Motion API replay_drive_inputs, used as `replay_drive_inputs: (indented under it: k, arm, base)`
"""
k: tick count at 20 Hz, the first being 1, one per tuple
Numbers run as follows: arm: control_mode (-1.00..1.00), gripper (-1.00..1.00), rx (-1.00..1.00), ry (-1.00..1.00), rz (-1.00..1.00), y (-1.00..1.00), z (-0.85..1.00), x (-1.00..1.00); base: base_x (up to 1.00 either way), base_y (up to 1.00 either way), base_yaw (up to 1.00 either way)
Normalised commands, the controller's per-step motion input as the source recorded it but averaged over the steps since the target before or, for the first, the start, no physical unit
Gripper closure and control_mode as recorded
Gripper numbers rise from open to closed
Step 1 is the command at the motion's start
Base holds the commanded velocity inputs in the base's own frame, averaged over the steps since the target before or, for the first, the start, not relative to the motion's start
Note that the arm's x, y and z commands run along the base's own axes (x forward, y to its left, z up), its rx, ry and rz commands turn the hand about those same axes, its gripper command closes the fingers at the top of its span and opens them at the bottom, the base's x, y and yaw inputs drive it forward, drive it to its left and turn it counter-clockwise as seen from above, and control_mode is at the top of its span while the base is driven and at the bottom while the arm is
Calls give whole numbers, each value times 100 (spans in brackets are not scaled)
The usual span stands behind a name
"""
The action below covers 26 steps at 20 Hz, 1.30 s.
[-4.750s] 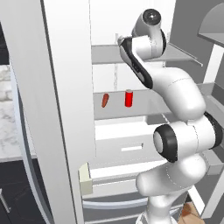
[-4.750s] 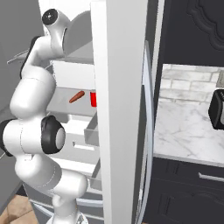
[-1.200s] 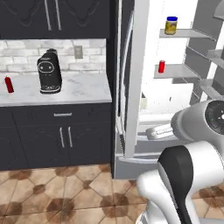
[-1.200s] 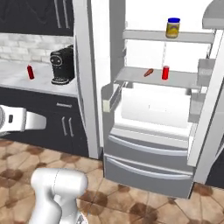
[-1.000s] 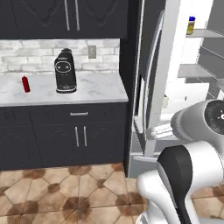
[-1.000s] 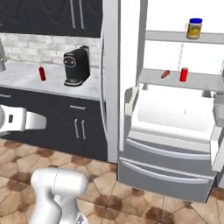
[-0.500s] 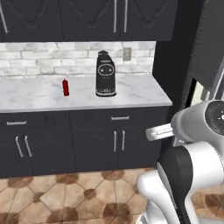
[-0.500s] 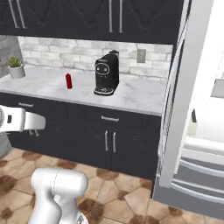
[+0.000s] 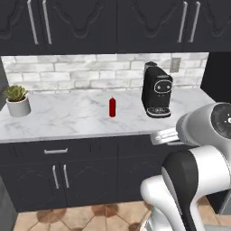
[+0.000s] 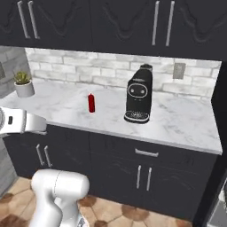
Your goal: Place the mayonnaise and ketchup from the counter to the top shelf of the fridge. If the existing items in the fridge are on the top shelf, move them to other shelves.
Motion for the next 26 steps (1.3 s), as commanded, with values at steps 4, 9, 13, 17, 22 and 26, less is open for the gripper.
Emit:
replay_drive_inputs:
  k: [4,9,13,17,22,26]
  arm:
    - [100,-100,0,0,0,0,0,0]
    - [100,-100,0,0,0,0,0,0]
    - [100,-100,0,0,0,0,0,0]
    - [100,-100,0,0,0,0,0,0]
    - [-100,-100,0,1,-1,-16,-3,18]
    - [-100,-100,13,19,-11,-65,-51,74]
  base:
    - [87,81,0]
    - [51,20,-1]
    - [45,0,0]
    - [40,0,0]
    - [17,0,0]
    - [0,0,0]
